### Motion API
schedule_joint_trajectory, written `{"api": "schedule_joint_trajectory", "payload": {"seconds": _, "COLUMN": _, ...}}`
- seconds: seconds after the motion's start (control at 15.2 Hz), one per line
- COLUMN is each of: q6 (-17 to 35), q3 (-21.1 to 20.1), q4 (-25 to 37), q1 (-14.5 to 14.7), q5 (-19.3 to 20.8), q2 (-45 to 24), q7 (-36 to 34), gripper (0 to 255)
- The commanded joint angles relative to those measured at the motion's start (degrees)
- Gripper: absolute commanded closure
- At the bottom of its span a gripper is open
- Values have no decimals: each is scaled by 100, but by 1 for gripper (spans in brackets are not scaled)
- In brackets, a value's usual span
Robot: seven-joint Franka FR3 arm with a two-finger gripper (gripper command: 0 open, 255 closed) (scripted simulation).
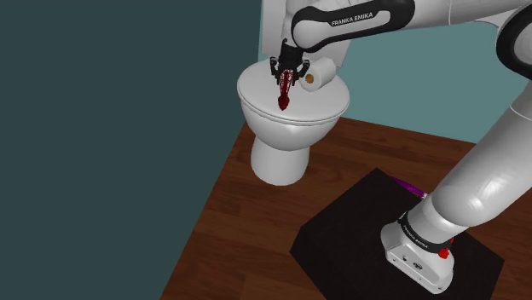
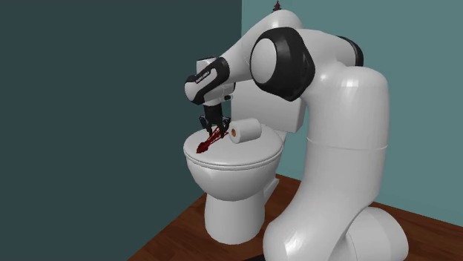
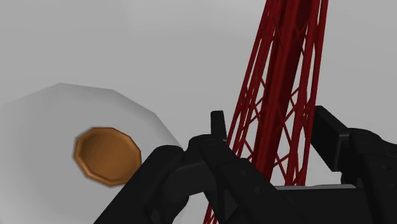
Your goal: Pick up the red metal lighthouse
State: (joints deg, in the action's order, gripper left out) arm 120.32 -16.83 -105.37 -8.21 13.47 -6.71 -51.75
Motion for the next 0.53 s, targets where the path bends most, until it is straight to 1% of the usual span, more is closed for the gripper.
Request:
{"api": "schedule_joint_trajectory", "payload": {"seconds": 0.0, "q6": -2, "q3": 3, "q4": -33, "q1": -3, "q5": -8, "q2": -37, "q7": 11, "gripper": 255}}
{"api": "schedule_joint_trajectory", "payload": {"seconds": 0.07, "q6": -24, "q3": -19, "q4": 17, "q1": 32, "q5": 17, "q2": -81, "q7": -49, "gripper": 255}}
{"api": "schedule_joint_trajectory", "payload": {"seconds": 0.46, "q6": -451, "q3": -31, "q4": 373, "q1": 35, "q5": -60, "q2": 4, "q7": 54, "gripper": 255}}
